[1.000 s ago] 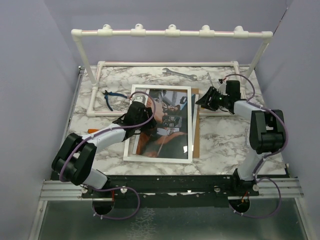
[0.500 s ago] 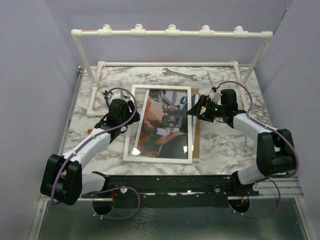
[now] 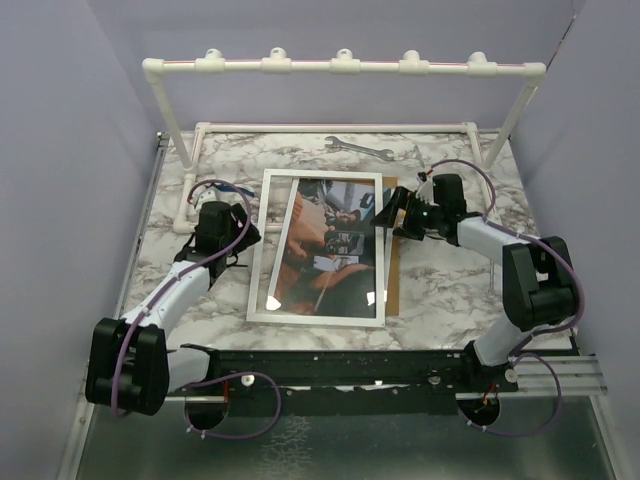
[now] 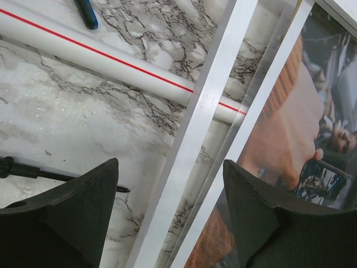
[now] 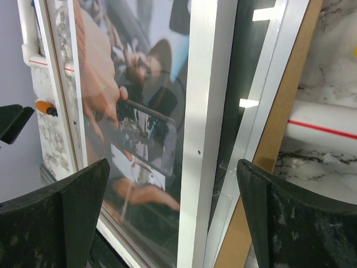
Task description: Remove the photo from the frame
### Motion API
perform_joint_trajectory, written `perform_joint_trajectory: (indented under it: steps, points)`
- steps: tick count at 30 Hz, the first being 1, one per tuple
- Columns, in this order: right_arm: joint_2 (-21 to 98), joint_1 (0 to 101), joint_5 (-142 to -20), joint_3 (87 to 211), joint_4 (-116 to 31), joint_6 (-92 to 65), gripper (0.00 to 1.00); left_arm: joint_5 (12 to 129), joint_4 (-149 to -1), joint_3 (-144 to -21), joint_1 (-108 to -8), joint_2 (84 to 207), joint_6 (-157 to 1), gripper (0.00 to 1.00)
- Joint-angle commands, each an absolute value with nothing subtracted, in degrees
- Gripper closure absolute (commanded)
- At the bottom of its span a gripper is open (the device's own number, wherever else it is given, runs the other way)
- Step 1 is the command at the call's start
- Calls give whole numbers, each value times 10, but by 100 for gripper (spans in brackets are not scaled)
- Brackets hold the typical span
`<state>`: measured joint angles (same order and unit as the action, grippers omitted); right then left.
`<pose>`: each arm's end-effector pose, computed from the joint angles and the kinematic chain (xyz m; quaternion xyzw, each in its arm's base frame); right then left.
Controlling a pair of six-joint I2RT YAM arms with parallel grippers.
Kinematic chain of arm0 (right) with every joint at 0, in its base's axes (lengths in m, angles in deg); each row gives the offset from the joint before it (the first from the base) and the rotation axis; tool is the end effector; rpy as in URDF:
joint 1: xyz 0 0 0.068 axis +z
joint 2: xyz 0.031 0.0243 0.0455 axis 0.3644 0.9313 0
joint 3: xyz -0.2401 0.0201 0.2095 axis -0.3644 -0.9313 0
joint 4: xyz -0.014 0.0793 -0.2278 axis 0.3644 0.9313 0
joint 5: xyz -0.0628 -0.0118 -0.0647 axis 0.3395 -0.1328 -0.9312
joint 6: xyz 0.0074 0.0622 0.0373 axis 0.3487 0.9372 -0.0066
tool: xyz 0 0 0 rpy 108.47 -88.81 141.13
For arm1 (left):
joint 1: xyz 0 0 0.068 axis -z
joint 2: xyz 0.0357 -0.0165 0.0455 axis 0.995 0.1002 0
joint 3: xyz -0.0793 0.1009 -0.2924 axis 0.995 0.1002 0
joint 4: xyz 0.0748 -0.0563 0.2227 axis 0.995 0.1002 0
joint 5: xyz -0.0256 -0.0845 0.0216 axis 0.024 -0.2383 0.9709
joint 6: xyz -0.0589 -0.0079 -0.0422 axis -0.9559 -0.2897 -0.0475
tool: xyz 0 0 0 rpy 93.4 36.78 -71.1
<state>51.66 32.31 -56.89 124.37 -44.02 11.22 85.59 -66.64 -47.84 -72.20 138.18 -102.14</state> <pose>0.3272 0.0961 0.2331 0.0456 0.8836 0.3769 0.2740 0.2308 -0.0418 0.2571 -0.2075 0.8715 -0.1270 0.4259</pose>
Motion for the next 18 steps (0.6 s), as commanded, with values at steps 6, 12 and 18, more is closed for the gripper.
perform_joint_trajectory:
  steps: [6, 12, 18]
  points:
    - [559, 327, -599, 1291, -455, 103, 0, 820, -727, -439, -738, 1383, -1041, 16]
    - [579, 327, -611, 1299, -455, 110, 0, 821, -778, -421, -739, 1401, -1042, 16]
    - [593, 327, -610, 1297, -458, 118, 0, 817, -826, -408, -739, 1430, -1032, 17]
